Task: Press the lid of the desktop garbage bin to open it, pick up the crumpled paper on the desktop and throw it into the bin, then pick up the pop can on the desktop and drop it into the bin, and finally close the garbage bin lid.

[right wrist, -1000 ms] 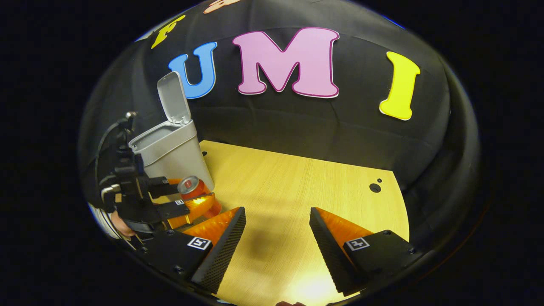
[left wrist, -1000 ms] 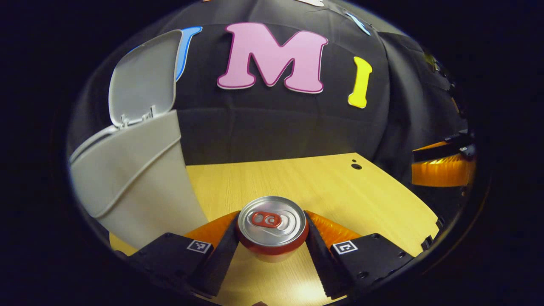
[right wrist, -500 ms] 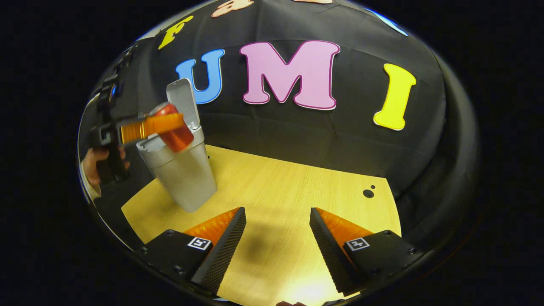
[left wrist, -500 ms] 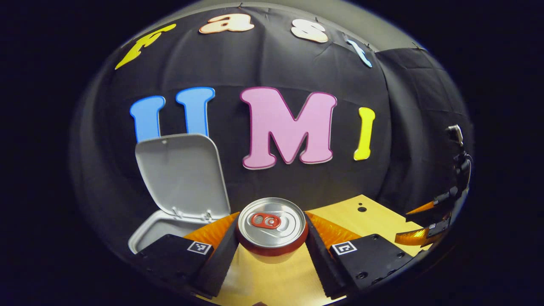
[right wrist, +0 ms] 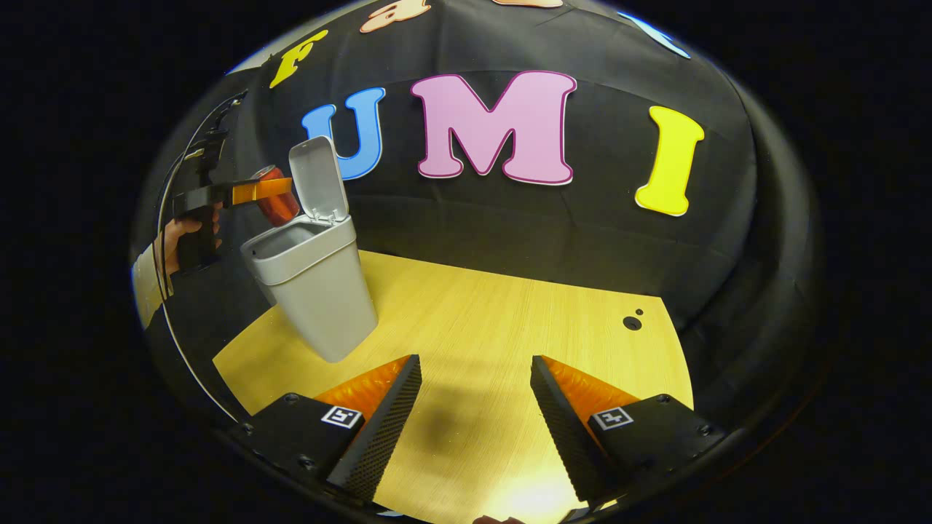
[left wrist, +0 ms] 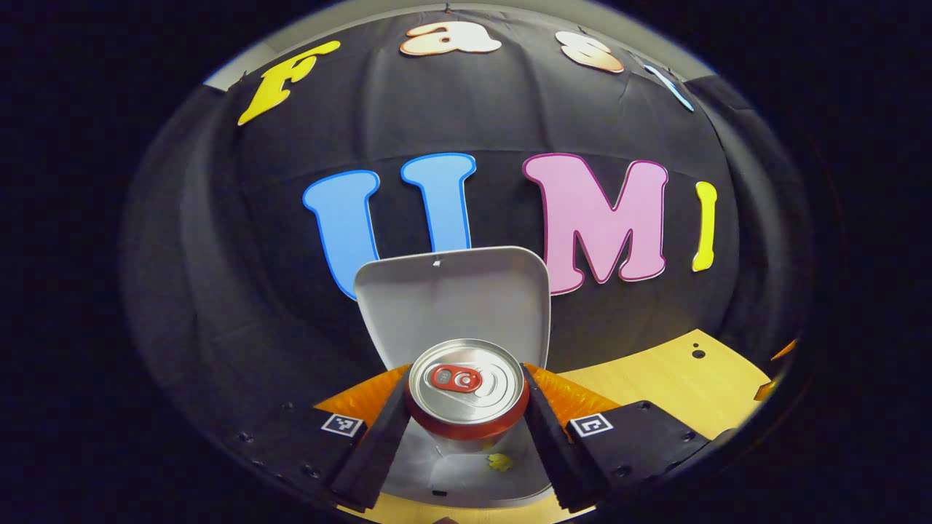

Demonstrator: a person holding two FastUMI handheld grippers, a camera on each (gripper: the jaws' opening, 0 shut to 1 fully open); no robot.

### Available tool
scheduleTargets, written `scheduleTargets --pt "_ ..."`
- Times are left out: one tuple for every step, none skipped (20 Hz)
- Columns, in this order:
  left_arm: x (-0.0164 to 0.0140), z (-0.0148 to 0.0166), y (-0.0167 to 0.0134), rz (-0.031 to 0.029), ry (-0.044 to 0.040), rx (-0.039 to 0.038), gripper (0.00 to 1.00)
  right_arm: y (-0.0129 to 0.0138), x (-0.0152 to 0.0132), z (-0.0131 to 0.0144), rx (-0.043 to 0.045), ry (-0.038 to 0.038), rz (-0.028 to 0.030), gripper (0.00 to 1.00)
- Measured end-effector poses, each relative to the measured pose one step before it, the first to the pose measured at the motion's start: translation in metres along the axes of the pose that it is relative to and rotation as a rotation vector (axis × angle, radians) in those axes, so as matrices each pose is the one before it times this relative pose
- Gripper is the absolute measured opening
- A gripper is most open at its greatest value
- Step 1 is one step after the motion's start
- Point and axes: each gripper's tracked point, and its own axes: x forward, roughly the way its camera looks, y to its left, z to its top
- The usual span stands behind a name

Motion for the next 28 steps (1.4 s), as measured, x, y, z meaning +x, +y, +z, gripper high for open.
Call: scheduleTargets --pt "0.00098 -0.00677 0.00214 0.00355 0.01234 -0.01201 0.88 -0.00116 -0.00076 -0.00186 0.00707 0.00379 -0.00191 0.98" --pt "0.00057 -0.00421 0.00160 0.00533 0.01082 -0.00651 0.88 -0.00198 -0.00048 -0.00126 0.00585 0.00396 -0.00281 0.98" --pt "-0.00004 -0.00146 0.00079 0.00106 0.00656 -0.00407 0.88 -0.00168 -0.00092 -0.00160 0.00381 0.00279 -0.00385 0.98" --pt "-0.00069 -0.00032 0.00073 0.00087 0.00352 -0.00213 0.89 -0.00155 0.00008 -0.00032 0.00369 0.00005 -0.00399 0.98" --pt "0.00274 0.00022 0.00219 0.01311 0.00060 0.00044 0.90 -0.00119 0.00002 0.00004 0.00493 0.00065 -0.00240 0.98" --pt "0.00103 -0.00001 0.00260 0.01550 0.00611 0.00258 0.91 -0.00043 -0.00025 -0.00006 0.00660 0.00042 0.00018 0.98" --pt "-0.00001 -0.00057 -0.00008 0.00518 0.00639 0.00252 0.98 0.00055 -0.00037 0.00015 0.00549 -0.00140 0.00169 0.98" --pt "-0.00165 0.00274 -0.00080 -0.00232 -0.00100 -0.00252 0.99 0.00067 -0.00056 0.00026 0.00282 -0.00223 0.00088 0.98" --pt "-0.00167 0.00425 -0.00277 -0.00974 -0.00388 -0.00254 1.00 -0.00050 -0.00063 -0.00076 -0.00028 -0.00111 0.00091 0.98" --pt "-0.00085 0.00631 -0.00193 -0.00425 -0.01341 -0.00283 0.99 -0.00035 -0.00050 -0.00037 -0.00179 -0.00080 0.00018 0.98" --pt "0.00075 0.00573 -0.00079 -0.00611 -0.01097 -0.00026 0.99 -0.00084 -0.00051 -0.00129 -0.00135 0.00146 -0.00053 0.98" --pt "0.00029 0.00862 -0.00009 -0.00156 -0.01454 -0.00593 0.99 -0.00063 -0.00034 -0.00084 0.00111 0.00148 -0.00026 0.98" --pt "0.00125 0.01033 0.00127 -0.00041 -0.01072 -0.02366 0.99 -0.00094 -0.00060 -0.00103 0.00393 -0.00059 -0.00044 0.98" --pt "0.00127 0.01363 0.00059 -0.00914 -0.01374 -0.03253 0.99 -0.00090 -0.00046 -0.00062 0.00547 0.00016 0.00107 0.98" --pt "0.00232 0.01415 0.00248 -0.00232 -0.01364 -0.03084 0.98 -0.00076 -0.00139 -0.00095 0.00480 -0.00064 0.00073 0.98" --pt "0.00522 0.01630 0.00274 0.00204 -0.02118 -0.01232 0.98 -0.00081 -0.00034 -0.00048 0.00335 -0.00001 -0.00076 0.98" --pt "0.00566 0.01582 0.00227 0.00200 -0.02677 0.00023 0.99 -0.00109 -0.00055 -0.00193 0.00260 0.00115 0.00038 0.98" --pt "0.00636 0.01697 0.00035 -0.01172 -0.03164 0.01584 0.98 -0.00038 -0.00061 -0.00115 0.00219 0.00300 0.00042 0.98" --pt "0.00537 0.01512 0.00258 -0.00832 -0.03048 0.02934 0.98 -0.00010 0.00077 -0.00205 0.00205 0.00033 0.00157 0.98" --pt "0.00781 0.00972 0.00305 -0.00234 -0.00945 0.03736 0.98 0.00048 -0.00071 0.00015 0.00313 -0.00102 0.00316 0.98" --pt "0.00671 0.00361 -0.00042 -0.00338 -0.00263 0.03879 0.97 0.00039 -0.00136 -0.00158 0.00262 0.00010 0.00312 0.98" --pt "0.00570 0.00481 -0.00127 -0.00472 -0.00493 0.03286 0.97 0.00142 0.00019 -0.00156 0.00246 -0.00049 0.00275 0.98" --pt "0.01026 -0.00075 -0.00582 -0.01342 0.00432 0.02365 0.96 0.00117 -0.00047 -0.00075 0.00261 -0.00005 0.00281 0.98" --pt "0.00633 -0.00154 -0.00553 -0.01044 0.00872 0.00781 0.96 0.00149 -0.00030 -0.00185 0.00231 0.00236 0.00305 0.98" --pt "0.00696 -0.00264 -0.00314 -0.00641 0.01071 0.00491 0.96 0.00030 -0.00023 -0.00219 0.00242 0.00283 0.00317 0.98" --pt "0.00576 -0.00234 0.00024 -0.00058 0.01097 0.00960 0.95 0.00085 -0.00101 -0.00163 0.00236 0.00234 0.00268 0.98" --pt "0.00718 -0.00322 0.00129 0.00866 0.00466 0.01343 0.93 -0.00033 -0.00102 -0.00201 0.00159 0.00242 0.00115 0.98" --pt "0.00488 0.00062 -0.00049 0.00227 0.00287 0.00829 0.94 -0.00046 -0.00088 -0.00092 0.00209 0.00071 -0.00013 0.98"
